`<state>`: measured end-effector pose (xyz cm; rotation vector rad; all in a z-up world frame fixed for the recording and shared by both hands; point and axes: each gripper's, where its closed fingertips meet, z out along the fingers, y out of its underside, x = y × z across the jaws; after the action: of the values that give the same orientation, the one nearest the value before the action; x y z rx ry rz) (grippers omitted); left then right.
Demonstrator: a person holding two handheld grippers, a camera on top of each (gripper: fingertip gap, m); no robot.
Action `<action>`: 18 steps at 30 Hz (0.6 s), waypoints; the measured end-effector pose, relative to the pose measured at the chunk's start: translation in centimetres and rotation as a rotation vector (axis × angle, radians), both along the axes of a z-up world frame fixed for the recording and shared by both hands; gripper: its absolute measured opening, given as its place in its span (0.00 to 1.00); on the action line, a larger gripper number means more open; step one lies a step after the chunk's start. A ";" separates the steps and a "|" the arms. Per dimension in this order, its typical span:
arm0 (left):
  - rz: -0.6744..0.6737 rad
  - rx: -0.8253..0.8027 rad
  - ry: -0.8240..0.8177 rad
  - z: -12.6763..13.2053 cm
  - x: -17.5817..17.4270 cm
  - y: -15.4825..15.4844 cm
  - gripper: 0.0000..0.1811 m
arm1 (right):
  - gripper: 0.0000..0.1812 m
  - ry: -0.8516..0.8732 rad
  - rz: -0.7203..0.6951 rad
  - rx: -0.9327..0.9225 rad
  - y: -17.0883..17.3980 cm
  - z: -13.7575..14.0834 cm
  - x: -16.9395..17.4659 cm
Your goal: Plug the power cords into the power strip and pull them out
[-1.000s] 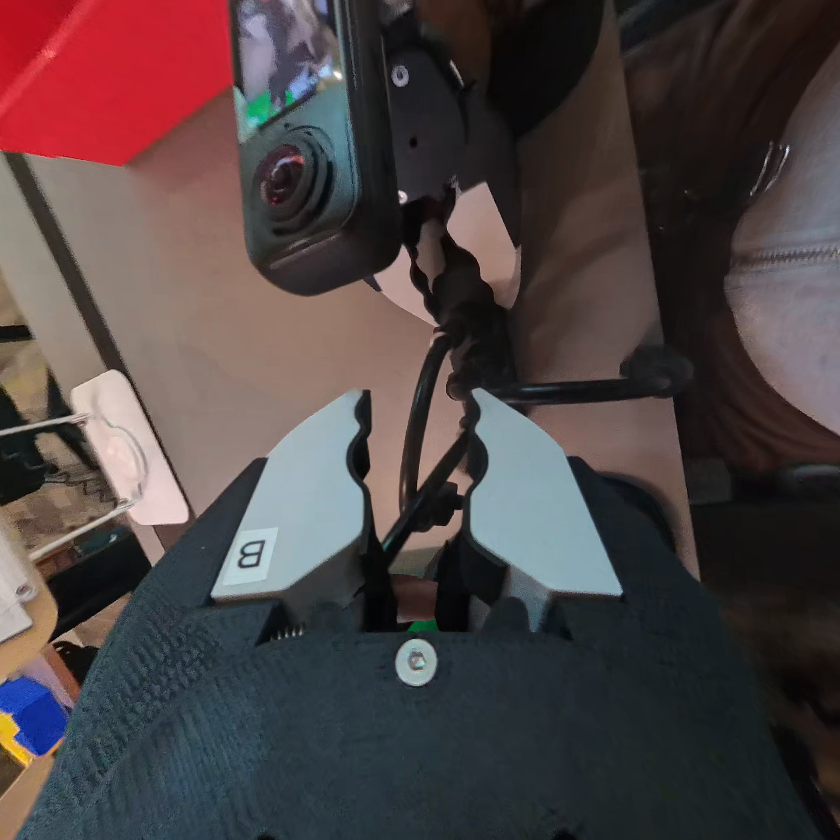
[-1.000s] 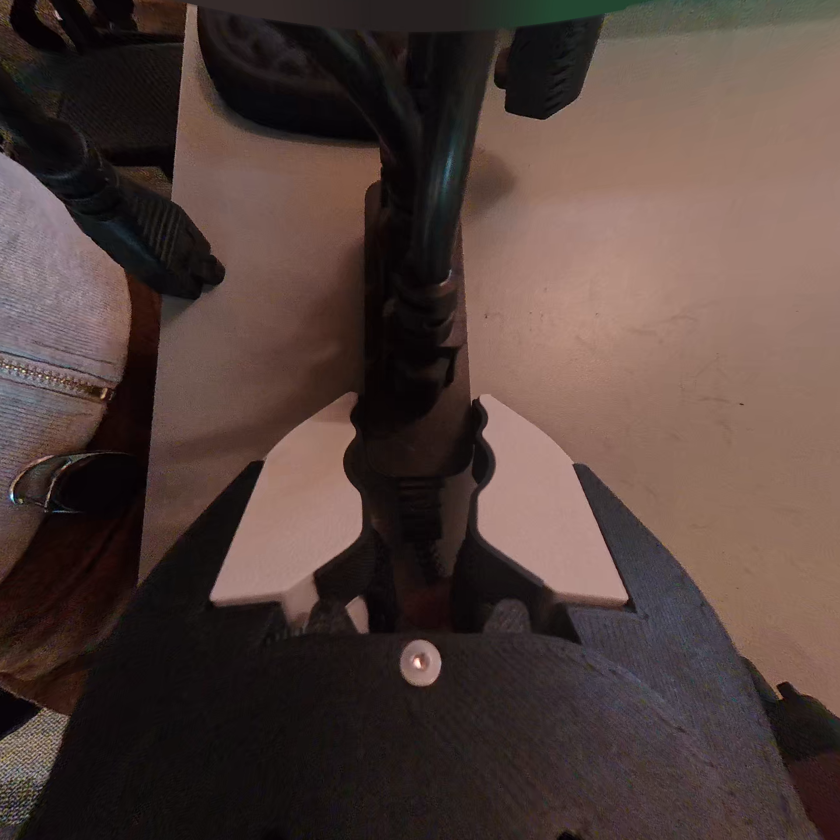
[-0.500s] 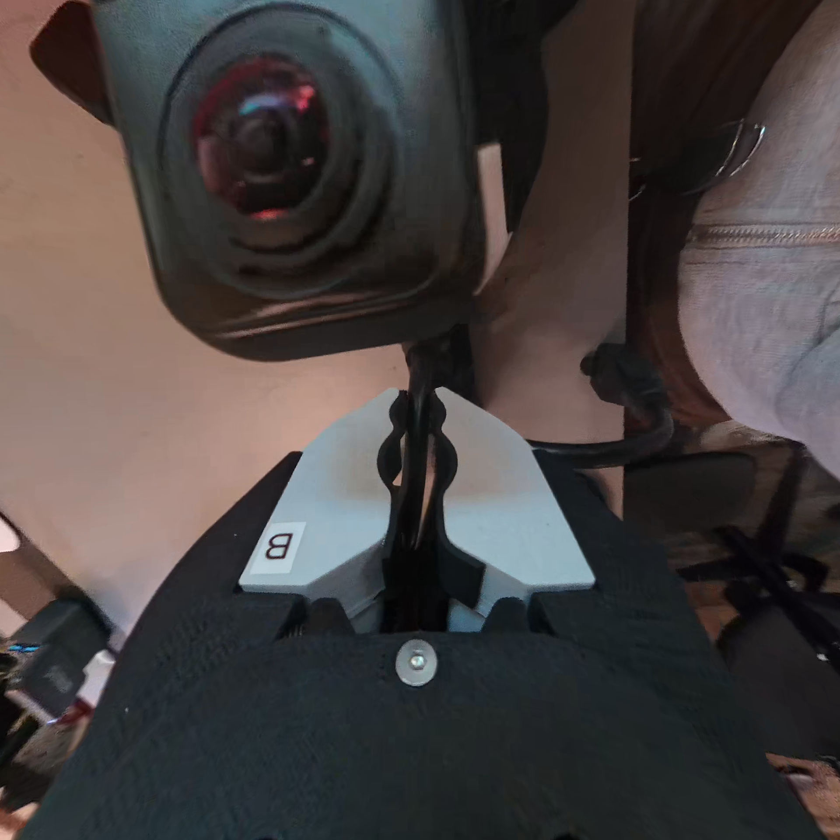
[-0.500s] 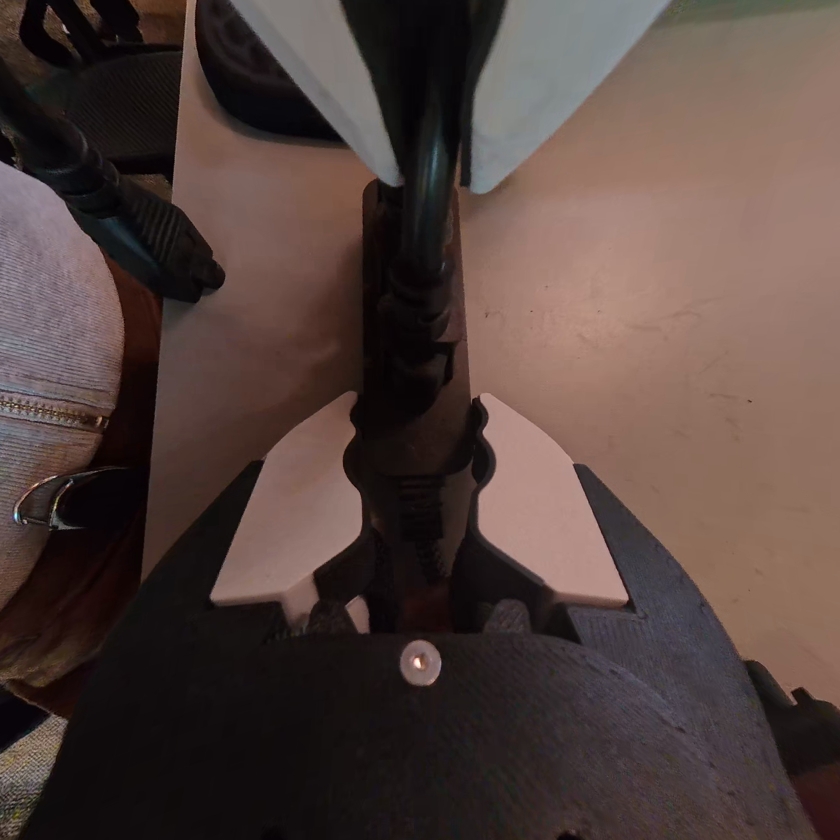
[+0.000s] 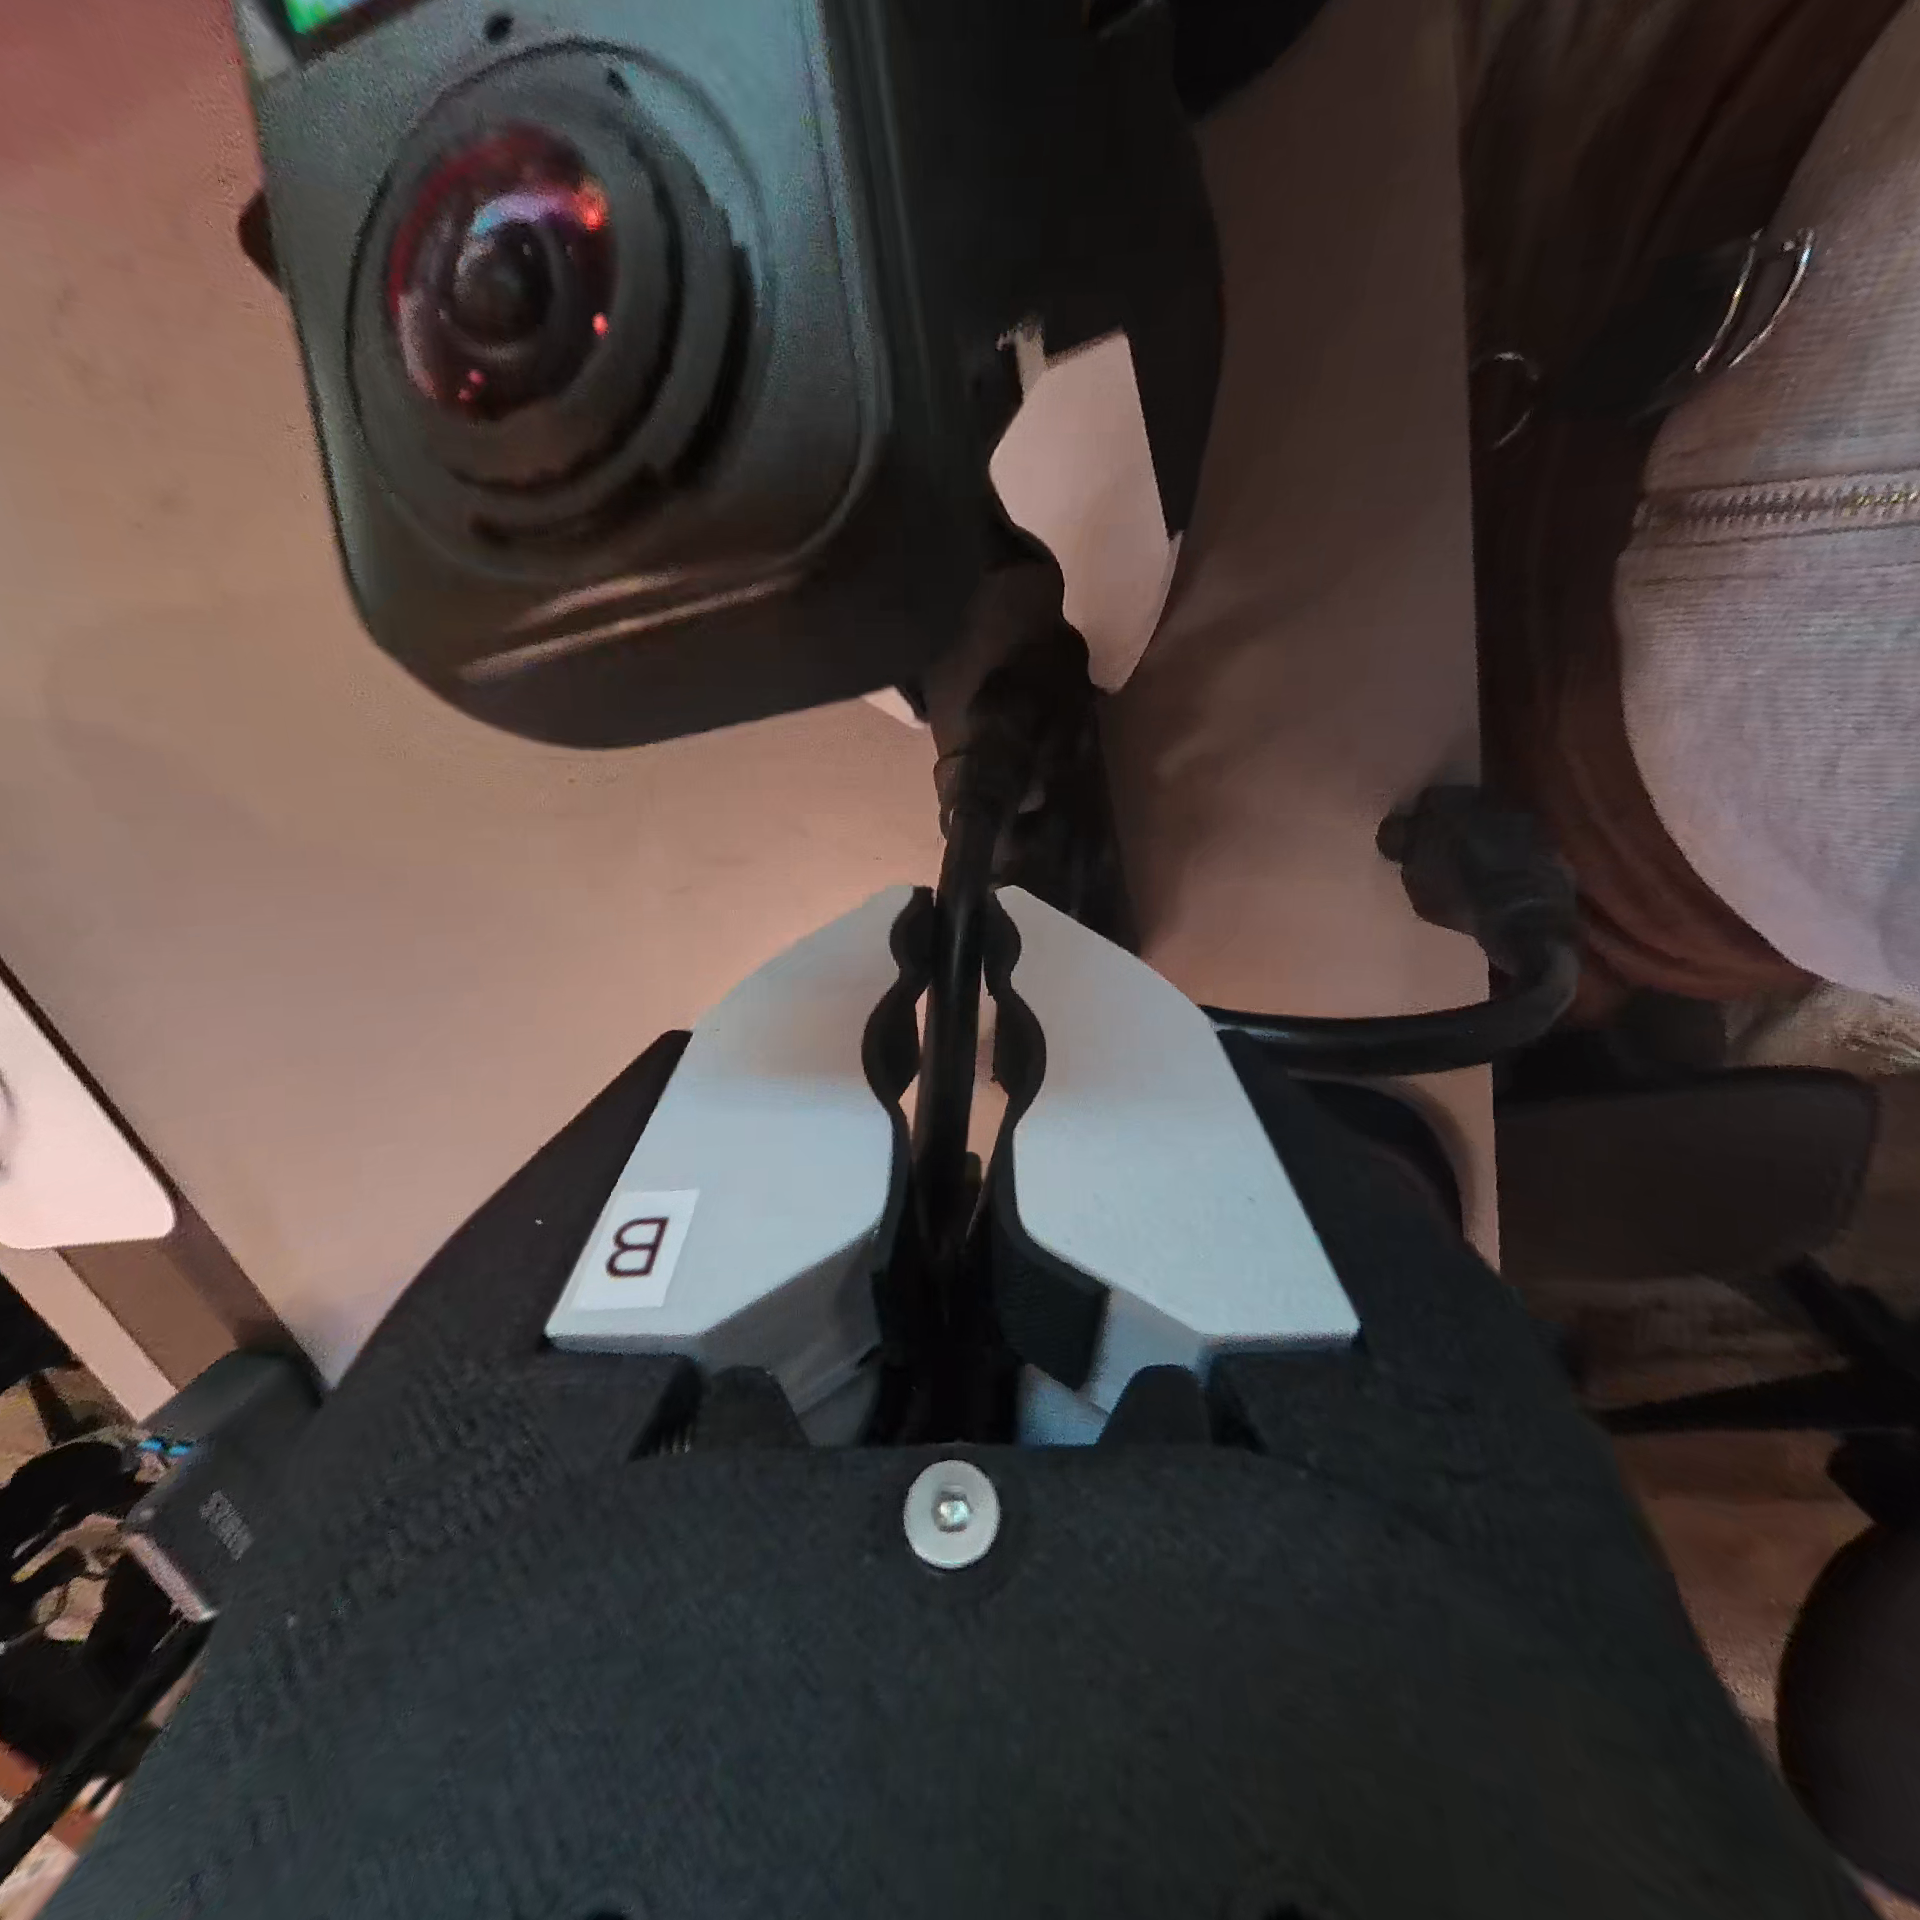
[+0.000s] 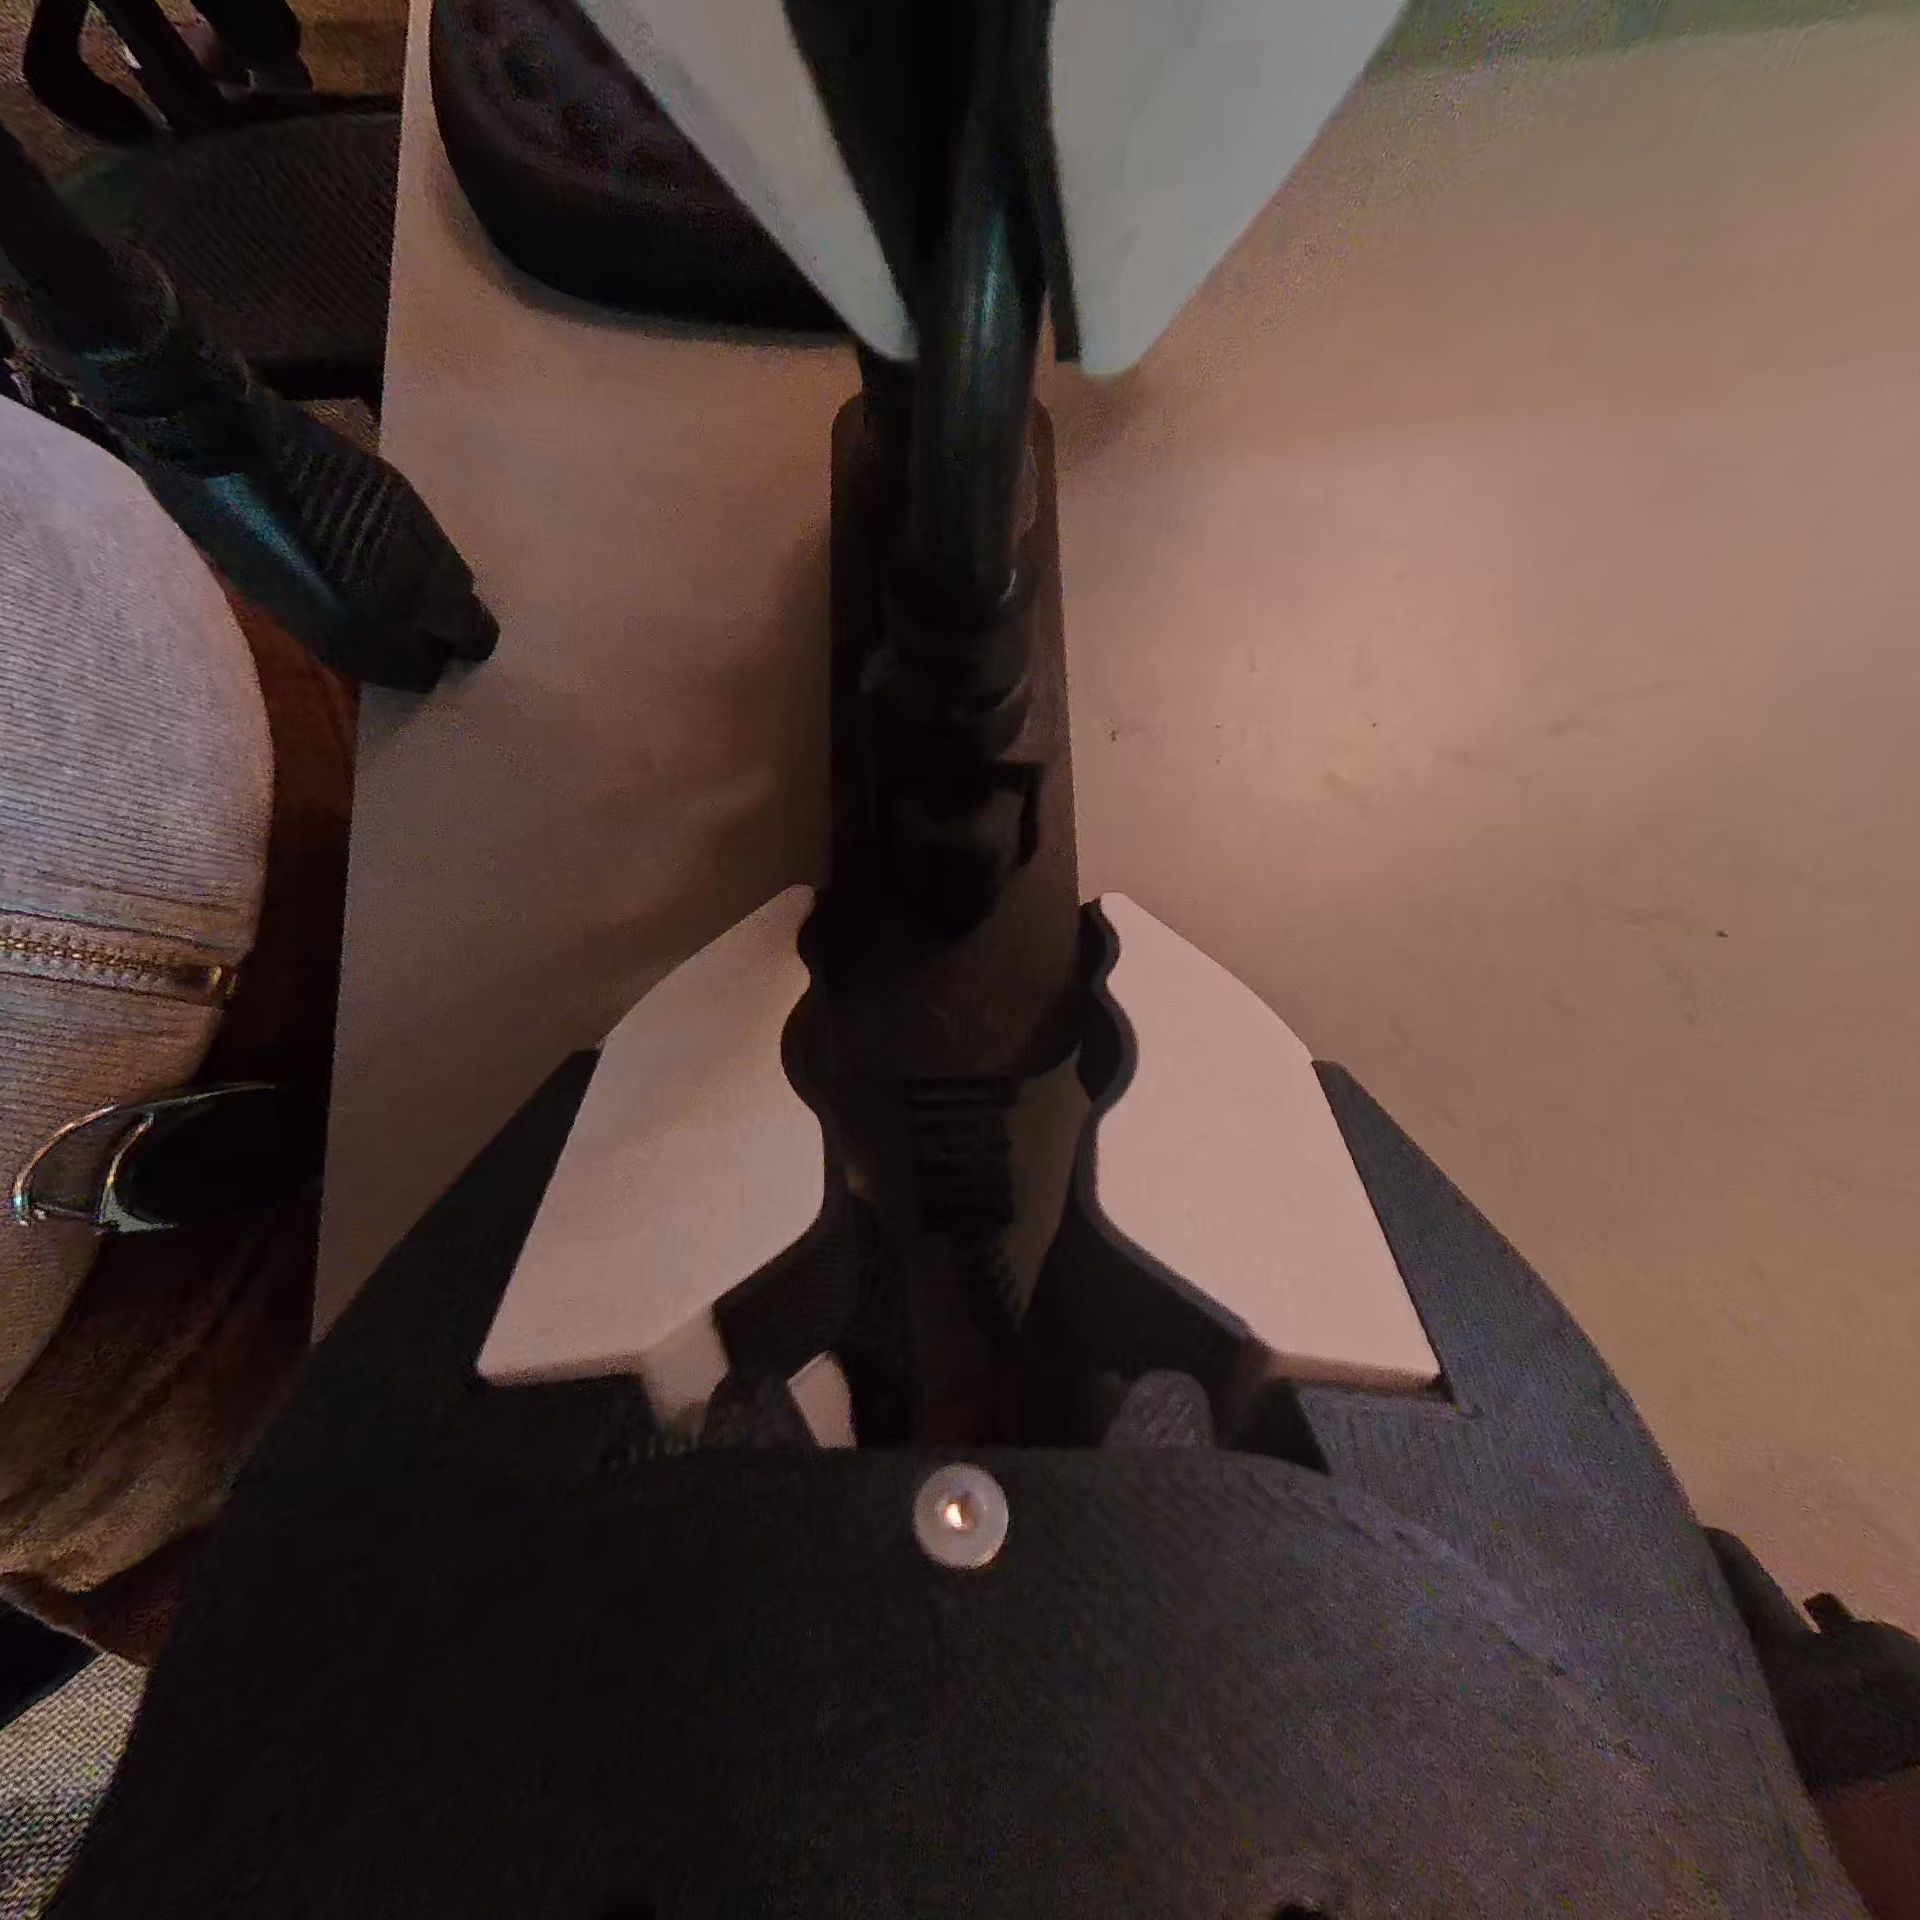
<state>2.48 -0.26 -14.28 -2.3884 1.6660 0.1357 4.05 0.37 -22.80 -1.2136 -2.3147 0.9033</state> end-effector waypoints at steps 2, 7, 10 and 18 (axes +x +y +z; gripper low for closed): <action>-0.009 0.022 0.006 0.0 0.2 0.3 0.05 | 0.26 -0.012 0.003 0.000 -0.1 -0.1 0.0; -0.037 0.053 0.018 0.3 0.8 0.5 0.05 | 0.26 -0.008 0.007 -0.008 -0.1 -0.1 0.1; 0.040 0.058 -0.053 1.0 -0.6 -0.2 0.05 | 0.26 -0.012 0.008 -0.019 -0.2 -0.1 0.1; -0.013 0.103 0.020 1.8 0.3 0.1 0.05 | 0.26 -0.013 0.015 -0.002 -0.2 -0.1 0.2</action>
<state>2.76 -0.19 -12.53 -2.3076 1.6406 0.2380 4.25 0.22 -22.86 -1.2075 -2.3362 0.9055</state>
